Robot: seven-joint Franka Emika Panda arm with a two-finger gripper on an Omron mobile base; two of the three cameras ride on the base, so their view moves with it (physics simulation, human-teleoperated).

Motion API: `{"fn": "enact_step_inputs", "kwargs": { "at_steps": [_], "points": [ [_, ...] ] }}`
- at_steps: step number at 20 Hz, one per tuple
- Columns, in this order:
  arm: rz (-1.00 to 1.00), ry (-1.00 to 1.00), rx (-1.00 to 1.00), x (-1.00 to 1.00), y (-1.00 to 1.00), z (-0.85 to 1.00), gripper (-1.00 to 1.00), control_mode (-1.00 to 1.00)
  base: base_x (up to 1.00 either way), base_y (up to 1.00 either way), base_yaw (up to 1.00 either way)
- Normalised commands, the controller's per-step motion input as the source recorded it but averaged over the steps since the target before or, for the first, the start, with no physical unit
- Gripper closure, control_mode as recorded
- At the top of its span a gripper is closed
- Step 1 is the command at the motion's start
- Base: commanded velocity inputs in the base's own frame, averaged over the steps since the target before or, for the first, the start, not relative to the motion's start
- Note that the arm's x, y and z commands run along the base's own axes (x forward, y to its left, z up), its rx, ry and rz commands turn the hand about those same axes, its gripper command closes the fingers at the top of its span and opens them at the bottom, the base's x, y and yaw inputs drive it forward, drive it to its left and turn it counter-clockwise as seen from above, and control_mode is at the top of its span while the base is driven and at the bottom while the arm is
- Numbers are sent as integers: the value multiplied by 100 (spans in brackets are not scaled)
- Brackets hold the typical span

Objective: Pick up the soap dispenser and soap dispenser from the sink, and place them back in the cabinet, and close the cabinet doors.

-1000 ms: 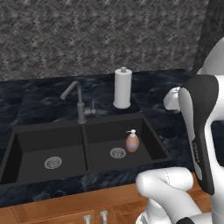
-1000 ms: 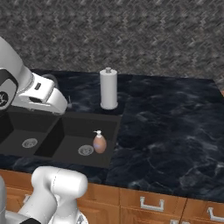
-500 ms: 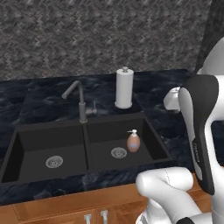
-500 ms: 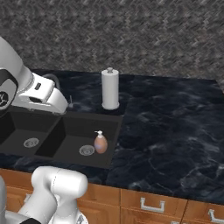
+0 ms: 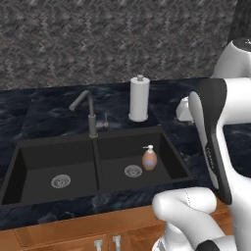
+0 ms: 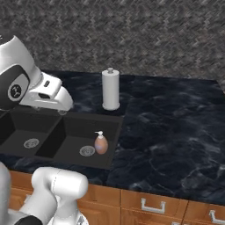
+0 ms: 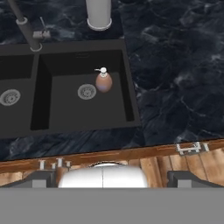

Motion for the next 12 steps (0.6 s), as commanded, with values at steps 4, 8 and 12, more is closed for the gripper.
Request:
{"fn": "enact_step_inputs", "kwargs": {
  "at_steps": [4,8,12],
  "points": [
    [5,4,0,40,3,-41,-100,-100,0,0,0],
    [5,3,0,35,0,-41,-100,-100,0,0,0],
    [5,4,0,32,0,-36,-100,-100,0,0,0]
  ]
}}
